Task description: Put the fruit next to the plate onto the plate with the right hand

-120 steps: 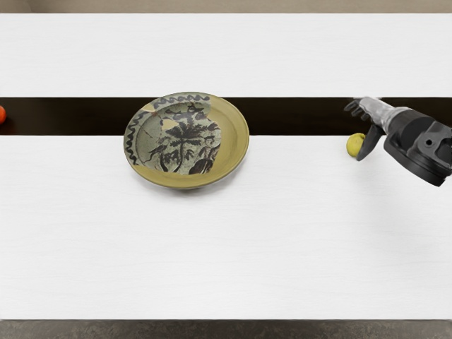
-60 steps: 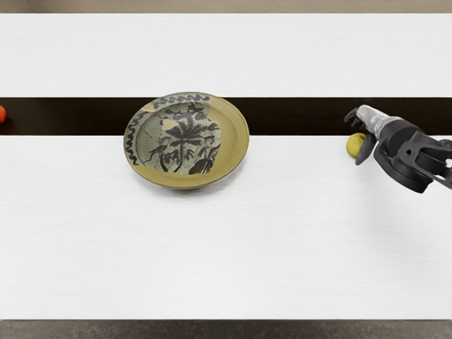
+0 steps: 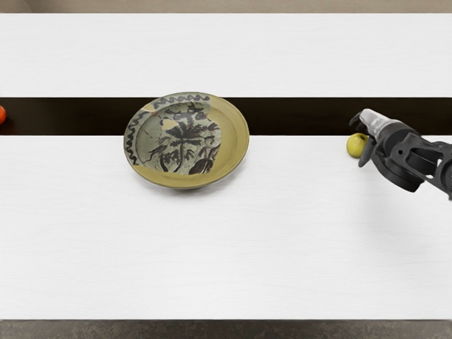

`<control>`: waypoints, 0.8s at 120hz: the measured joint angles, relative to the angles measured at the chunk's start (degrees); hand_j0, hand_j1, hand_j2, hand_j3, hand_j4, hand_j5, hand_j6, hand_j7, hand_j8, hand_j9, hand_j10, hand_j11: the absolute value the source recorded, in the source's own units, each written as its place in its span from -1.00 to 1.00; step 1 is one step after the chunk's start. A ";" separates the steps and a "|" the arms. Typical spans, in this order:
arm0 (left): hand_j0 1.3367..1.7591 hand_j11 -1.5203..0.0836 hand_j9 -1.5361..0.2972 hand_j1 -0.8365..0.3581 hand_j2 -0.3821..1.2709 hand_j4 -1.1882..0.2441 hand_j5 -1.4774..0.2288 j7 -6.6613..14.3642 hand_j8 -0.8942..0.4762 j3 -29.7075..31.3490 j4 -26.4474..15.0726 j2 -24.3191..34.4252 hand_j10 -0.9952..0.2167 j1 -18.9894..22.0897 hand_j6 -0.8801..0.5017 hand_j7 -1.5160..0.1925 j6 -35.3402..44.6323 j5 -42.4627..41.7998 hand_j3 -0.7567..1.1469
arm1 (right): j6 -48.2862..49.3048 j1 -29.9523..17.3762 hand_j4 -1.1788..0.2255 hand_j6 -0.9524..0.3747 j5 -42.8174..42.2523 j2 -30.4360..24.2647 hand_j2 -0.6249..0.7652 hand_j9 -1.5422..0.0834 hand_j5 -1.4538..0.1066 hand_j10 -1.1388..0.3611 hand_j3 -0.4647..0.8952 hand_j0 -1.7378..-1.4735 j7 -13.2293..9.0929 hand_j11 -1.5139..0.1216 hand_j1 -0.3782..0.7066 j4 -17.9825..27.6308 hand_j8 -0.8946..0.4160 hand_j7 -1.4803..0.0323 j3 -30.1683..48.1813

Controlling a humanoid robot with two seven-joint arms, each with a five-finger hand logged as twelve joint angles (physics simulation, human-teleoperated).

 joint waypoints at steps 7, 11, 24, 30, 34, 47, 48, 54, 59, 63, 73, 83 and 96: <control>0.52 0.52 0.34 0.52 -0.48 0.33 0.38 0.00 -0.04 0.00 0.00 0.00 0.26 -0.03 -0.06 0.42 0.00 0.00 -0.21 | 0.26 0.06 0.26 -0.01 0.27 0.30 -0.18 0.43 0.38 0.13 -0.32 -0.40 0.00 0.39 -0.31 -0.71 -0.09 0.46 0.02; 0.52 0.52 0.34 0.52 -0.48 0.33 0.38 0.00 -0.04 0.00 0.00 0.00 0.26 0.00 -0.06 0.42 0.00 0.00 -0.21 | 0.65 0.15 0.26 -0.01 0.48 0.41 -0.18 0.43 0.38 0.13 -0.32 -0.40 0.00 0.39 -0.31 -1.06 -0.08 0.46 0.05; 0.52 0.52 0.34 0.52 -0.48 0.33 0.38 -0.01 -0.04 0.00 -0.01 0.00 0.26 0.00 -0.06 0.42 0.00 0.00 -0.21 | 2.62 0.46 0.26 -0.01 1.10 0.56 -0.18 0.43 0.38 0.13 -0.32 -0.40 0.00 0.39 -0.31 -2.08 -0.08 0.46 0.47; 0.52 0.52 0.34 0.52 -0.48 0.33 0.38 0.00 -0.04 0.00 -0.01 0.00 0.26 0.00 -0.06 0.42 0.00 0.00 -0.21 | 3.64 0.67 0.26 -0.01 1.87 0.61 -0.18 0.43 0.38 0.13 -0.32 -0.40 0.00 0.39 -0.31 -2.68 -0.09 0.46 0.58; 0.52 0.52 0.34 0.52 -0.48 0.33 0.38 0.00 -0.04 0.00 0.00 0.00 0.26 0.00 -0.06 0.42 0.00 0.00 -0.21 | 4.31 0.86 0.26 -0.01 2.29 0.64 -0.18 0.43 0.38 0.13 -0.32 -0.40 0.00 0.39 -0.31 -2.98 -0.09 0.46 0.62; 0.52 0.52 0.34 0.52 -0.48 0.33 0.38 0.00 -0.04 0.00 0.00 0.00 0.26 0.00 -0.06 0.42 0.00 0.00 -0.21 | 5.60 1.26 0.26 -0.01 3.25 0.68 -0.18 0.43 0.38 0.13 -0.32 -0.40 0.00 0.39 -0.30 -3.67 -0.09 0.46 0.73; 0.52 0.52 0.34 0.52 -0.48 0.33 0.38 0.00 -0.04 0.00 0.00 0.00 0.26 0.00 -0.06 0.42 0.00 0.00 -0.21 | 5.68 1.28 0.26 -0.01 3.30 0.68 -0.18 0.43 0.38 0.13 -0.32 -0.40 0.00 0.39 -0.30 -3.71 -0.09 0.46 0.74; 0.52 0.52 0.34 0.52 -0.48 0.33 0.38 0.00 -0.04 0.00 0.00 0.00 0.26 0.00 -0.06 0.42 0.00 0.00 -0.21 | 6.00 1.36 0.26 -0.01 3.52 0.69 -0.18 0.43 0.38 0.13 -0.32 -0.40 0.00 0.39 -0.30 -3.87 -0.09 0.45 0.78; 0.52 0.52 0.34 0.52 -0.48 0.33 0.38 -0.01 -0.04 0.00 0.00 0.00 0.26 0.00 -0.06 0.42 0.00 0.00 -0.21 | 6.17 1.40 0.26 -0.01 3.64 0.69 -0.18 0.43 0.37 0.12 -0.32 -0.40 0.00 0.38 -0.30 -3.96 -0.09 0.45 0.86; 0.52 0.52 0.34 0.52 -0.48 0.33 0.38 -0.01 -0.04 0.00 0.00 0.00 0.26 0.00 -0.06 0.42 0.00 0.00 -0.21 | 6.27 1.42 0.25 -0.02 3.70 0.69 -0.18 0.42 0.37 0.12 -0.32 -0.40 0.00 0.38 -0.30 -4.02 -0.09 0.45 1.01; 0.52 0.52 0.34 0.52 -0.48 0.33 0.38 -0.02 -0.04 0.00 0.00 0.00 0.26 0.00 -0.06 0.42 0.00 0.00 -0.21 | 6.36 1.46 0.24 -0.03 3.80 0.70 -0.19 0.41 0.35 0.11 -0.32 -0.40 0.00 0.36 -0.27 -4.26 -0.11 0.43 1.25; 0.52 0.52 0.34 0.52 -0.48 0.33 0.38 0.00 -0.04 0.00 -0.01 0.00 0.26 -0.01 -0.06 0.42 0.00 0.00 -0.21 | 6.27 1.47 0.22 -0.05 3.84 0.70 -0.19 0.38 0.33 0.09 -0.32 -0.40 0.00 0.34 -0.24 -4.43 -0.13 0.41 1.41; 0.52 0.52 0.34 0.52 -0.48 0.33 0.38 -0.01 -0.04 0.00 0.00 0.00 0.26 -0.01 -0.06 0.42 0.00 0.00 -0.21 | 6.09 1.48 0.19 -0.08 3.86 0.70 -0.19 0.36 0.30 0.07 -0.32 -0.40 0.00 0.32 -0.20 -4.52 -0.15 0.38 1.50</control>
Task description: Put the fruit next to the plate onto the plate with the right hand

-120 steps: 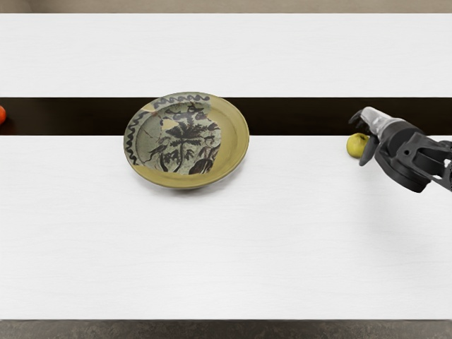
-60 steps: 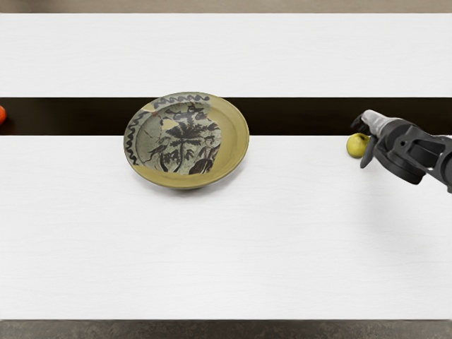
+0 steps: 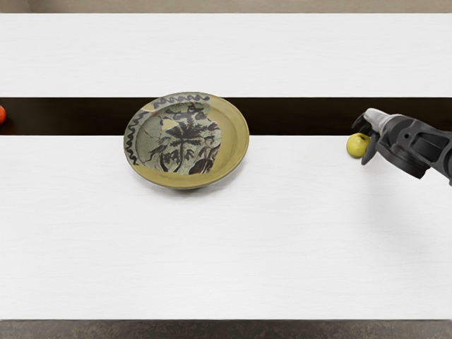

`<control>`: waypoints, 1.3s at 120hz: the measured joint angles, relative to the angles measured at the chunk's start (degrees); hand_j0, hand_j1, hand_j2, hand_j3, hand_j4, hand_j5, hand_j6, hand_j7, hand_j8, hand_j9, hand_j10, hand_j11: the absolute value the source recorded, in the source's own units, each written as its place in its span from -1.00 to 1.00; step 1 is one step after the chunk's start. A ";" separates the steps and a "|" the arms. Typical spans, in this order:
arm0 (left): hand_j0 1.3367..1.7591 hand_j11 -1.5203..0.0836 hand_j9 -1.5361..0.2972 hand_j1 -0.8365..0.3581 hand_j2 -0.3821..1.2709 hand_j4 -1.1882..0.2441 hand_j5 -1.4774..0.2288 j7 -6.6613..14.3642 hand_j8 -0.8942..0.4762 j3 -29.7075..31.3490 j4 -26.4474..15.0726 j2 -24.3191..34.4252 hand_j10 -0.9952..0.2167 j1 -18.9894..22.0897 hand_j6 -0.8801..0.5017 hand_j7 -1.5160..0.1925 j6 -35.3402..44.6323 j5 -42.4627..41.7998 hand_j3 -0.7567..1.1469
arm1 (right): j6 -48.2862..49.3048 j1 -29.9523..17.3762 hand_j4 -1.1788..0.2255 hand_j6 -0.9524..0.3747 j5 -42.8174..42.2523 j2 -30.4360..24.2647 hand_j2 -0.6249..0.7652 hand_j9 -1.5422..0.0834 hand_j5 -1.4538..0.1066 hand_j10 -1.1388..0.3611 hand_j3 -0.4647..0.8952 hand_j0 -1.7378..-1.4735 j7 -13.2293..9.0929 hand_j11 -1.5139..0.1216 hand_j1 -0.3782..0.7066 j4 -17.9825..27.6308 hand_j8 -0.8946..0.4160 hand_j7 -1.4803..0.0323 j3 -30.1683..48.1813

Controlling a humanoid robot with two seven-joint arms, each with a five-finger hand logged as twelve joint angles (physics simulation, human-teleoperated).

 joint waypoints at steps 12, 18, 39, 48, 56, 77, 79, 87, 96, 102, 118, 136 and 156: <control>0.52 0.52 0.34 0.52 -0.48 0.33 0.38 0.00 -0.04 0.00 0.00 0.00 0.26 -0.01 -0.06 0.42 0.00 0.00 -0.21 | -0.16 0.00 0.18 -0.09 0.01 0.09 -0.20 0.34 0.28 0.05 -0.32 -0.40 0.00 0.30 -0.18 -0.05 -0.17 0.36 0.14; 0.52 0.52 0.34 0.52 -0.48 0.33 0.38 0.00 -0.04 0.00 0.00 0.00 0.26 -0.03 -0.06 0.42 0.00 0.00 -0.21 | -0.20 0.00 0.18 -0.10 0.01 0.42 -0.20 0.34 0.28 0.05 -0.32 -0.40 0.00 0.29 -0.17 -0.32 -0.17 0.36 0.47; 0.52 0.52 0.34 0.52 -0.48 0.33 0.38 0.01 -0.04 0.00 0.00 0.00 0.26 0.01 -0.06 0.42 0.00 0.00 -0.21 | -0.18 -0.01 0.17 -0.11 0.01 1.76 -0.20 0.33 0.27 0.04 -0.32 -0.40 0.03 0.28 -0.16 -1.77 -0.18 0.34 0.92; 0.52 0.52 0.34 0.52 -0.48 0.33 0.38 0.01 -0.04 0.00 0.00 0.00 0.26 -0.02 -0.06 0.42 0.00 0.00 -0.21 | -0.18 -0.05 0.16 -0.11 0.01 1.94 -0.20 0.32 0.26 0.04 -0.32 -0.40 0.07 0.28 -0.15 -1.97 -0.19 0.34 0.97; 0.52 0.52 0.34 0.52 -0.48 0.33 0.38 0.00 -0.04 0.00 0.00 0.00 0.26 -0.03 -0.06 0.42 0.00 0.00 -0.21 | -0.18 -0.10 0.16 -0.11 0.01 2.02 -0.20 0.32 0.26 0.04 -0.32 -0.40 0.09 0.28 -0.15 -2.13 -0.19 0.34 0.99; 0.52 0.52 0.35 0.52 -0.48 0.33 0.38 -0.01 -0.04 0.00 0.00 0.00 0.26 0.01 -0.06 0.42 0.00 0.00 -0.21 | -0.02 -0.16 0.15 -0.12 0.01 2.75 -0.20 0.31 0.25 0.02 -0.32 -0.40 0.28 0.27 -0.13 -3.00 -0.20 0.32 1.01; 0.52 0.52 0.35 0.52 -0.48 0.33 0.38 0.00 -0.04 0.00 0.00 0.00 0.26 0.01 -0.06 0.42 0.00 0.00 -0.21 | 0.00 -0.16 0.15 -0.13 0.01 2.79 -0.20 0.31 0.25 0.02 -0.32 -0.40 0.31 0.26 -0.13 -3.05 -0.20 0.32 1.01; 0.52 0.52 0.34 0.52 -0.48 0.33 0.38 0.00 -0.04 0.00 0.00 0.00 0.26 0.01 -0.06 0.42 0.00 0.00 -0.21 | 0.06 -0.16 0.14 -0.14 0.01 2.88 -0.20 0.30 0.24 0.02 -0.32 -0.40 0.38 0.25 -0.12 -3.17 -0.21 0.31 1.01; 0.52 0.52 0.34 0.52 -0.48 0.33 0.38 0.00 -0.04 0.00 0.00 0.00 0.26 -0.02 -0.06 0.42 0.00 0.00 -0.21 | 0.10 -0.17 0.13 -0.15 0.01 2.91 -0.21 0.28 0.22 0.00 -0.32 -0.40 0.42 0.24 -0.10 -3.29 -0.22 0.30 1.01; 0.52 0.52 0.34 0.52 -0.48 0.33 0.38 0.01 -0.04 0.00 0.00 0.00 0.26 0.00 -0.06 0.42 0.00 0.00 -0.21 | 0.10 -0.19 0.12 -0.16 0.01 2.92 -0.21 0.27 0.21 -0.01 -0.32 -0.40 0.44 0.23 -0.08 -3.40 -0.24 0.28 1.00; 0.52 0.52 0.35 0.52 -0.48 0.33 0.38 0.02 -0.04 0.00 0.00 0.00 0.26 -0.01 -0.06 0.42 0.00 0.00 -0.21 | 0.11 -0.24 0.08 -0.21 0.01 2.97 -0.22 0.21 0.15 -0.05 -0.32 -0.39 0.45 0.17 -0.03 -3.52 -0.28 0.23 0.98; 0.52 0.52 0.34 0.52 -0.48 0.33 0.38 0.00 -0.04 0.00 0.00 0.00 0.26 0.01 -0.06 0.42 0.00 0.00 -0.21 | 0.23 -0.33 0.02 -0.28 0.00 2.98 -0.19 0.14 0.07 -0.10 -0.32 -0.39 0.44 0.10 0.06 -3.56 -0.35 0.15 0.88; 0.52 0.52 0.34 0.52 -0.48 0.33 0.38 -0.01 -0.04 0.00 0.00 0.00 0.26 0.01 -0.06 0.42 0.00 0.00 -0.21 | 0.26 -0.42 -0.07 -0.29 -0.10 2.99 -0.12 0.03 -0.03 -0.18 -0.32 -0.36 0.42 -0.01 0.10 -3.56 -0.32 0.05 0.72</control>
